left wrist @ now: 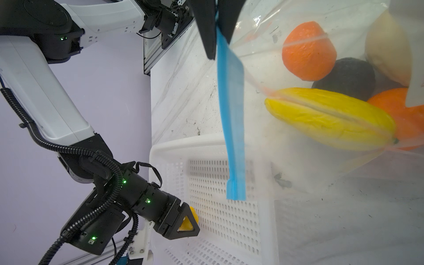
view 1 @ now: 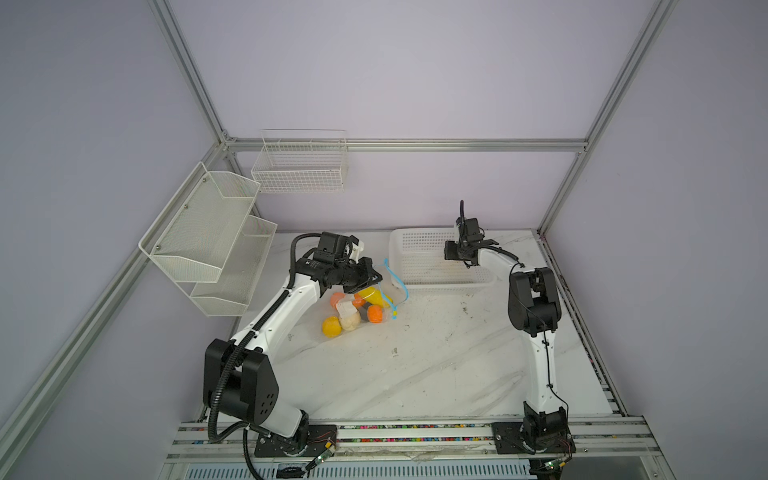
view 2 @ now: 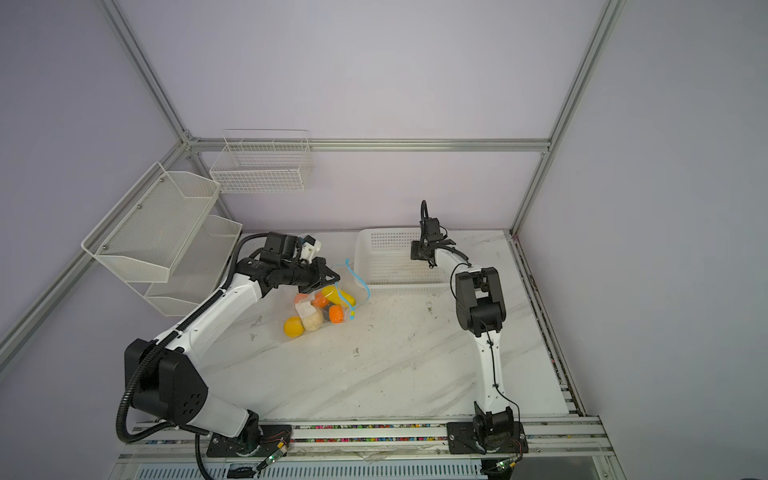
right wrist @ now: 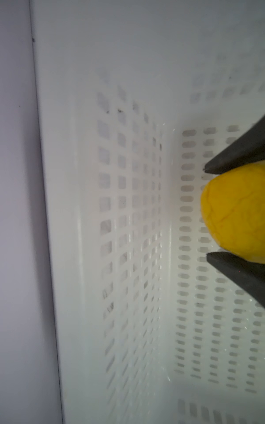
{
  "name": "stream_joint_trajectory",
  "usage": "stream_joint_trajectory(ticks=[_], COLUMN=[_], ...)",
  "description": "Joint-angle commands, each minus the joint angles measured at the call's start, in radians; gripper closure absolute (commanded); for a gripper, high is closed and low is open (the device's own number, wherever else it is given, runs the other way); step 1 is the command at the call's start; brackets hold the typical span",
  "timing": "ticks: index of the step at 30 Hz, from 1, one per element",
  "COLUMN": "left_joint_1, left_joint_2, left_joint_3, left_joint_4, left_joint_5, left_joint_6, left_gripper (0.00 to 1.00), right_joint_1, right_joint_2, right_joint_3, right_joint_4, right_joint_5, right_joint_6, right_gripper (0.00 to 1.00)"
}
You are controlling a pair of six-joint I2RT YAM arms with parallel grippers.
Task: Place the food in the zip-top bag and seal the zipper
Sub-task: 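Carry the yellow lemon with the right gripper toward the held bag mouth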
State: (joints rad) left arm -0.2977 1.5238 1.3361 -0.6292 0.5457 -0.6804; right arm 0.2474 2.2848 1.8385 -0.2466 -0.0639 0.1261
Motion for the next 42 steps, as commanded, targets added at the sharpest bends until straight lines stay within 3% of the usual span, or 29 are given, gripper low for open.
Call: stream_joint_trajectory(ticks=[1, 8, 25, 32, 42], left_joint_1=[-0.004, -0.004, -0.004, -0.004, -0.004], left_joint_2=[-0.032, -0.023, -0.027, -0.033, -0.035], left_joint_3=[-0.031, -0.024, -0.02, -0.02, -0.026], left_joint_4=[0.023, 0.023, 0.023, 0.023, 0.023], left_joint_5=[0.005, 0.01, 0.014, 0.014, 0.011], left_joint_6=[-0.003, -0.004, -0.003, -0.002, -0.001], left_gripper=[1.0, 1.0, 1.0, 1.0, 1.0], right_joint_1=[-0.004, 0.015, 0.213, 0.28, 0.319], right_joint_2=[-0.082, -0.18, -0.43, -0.473, -0.495], right_joint_3=[-0.034, -0.102, -0.295, -0.359, -0.422], right_joint_4=[0.045, 0.115, 0.142, 0.153, 0.205], right_joint_5=[-0.088, -0.208, -0.341, -0.457, -0.53], right_joint_6=[0.031, 0.089, 0.144, 0.192, 0.259], right_gripper=[0.45, 0.46, 0.46, 0.46, 0.46])
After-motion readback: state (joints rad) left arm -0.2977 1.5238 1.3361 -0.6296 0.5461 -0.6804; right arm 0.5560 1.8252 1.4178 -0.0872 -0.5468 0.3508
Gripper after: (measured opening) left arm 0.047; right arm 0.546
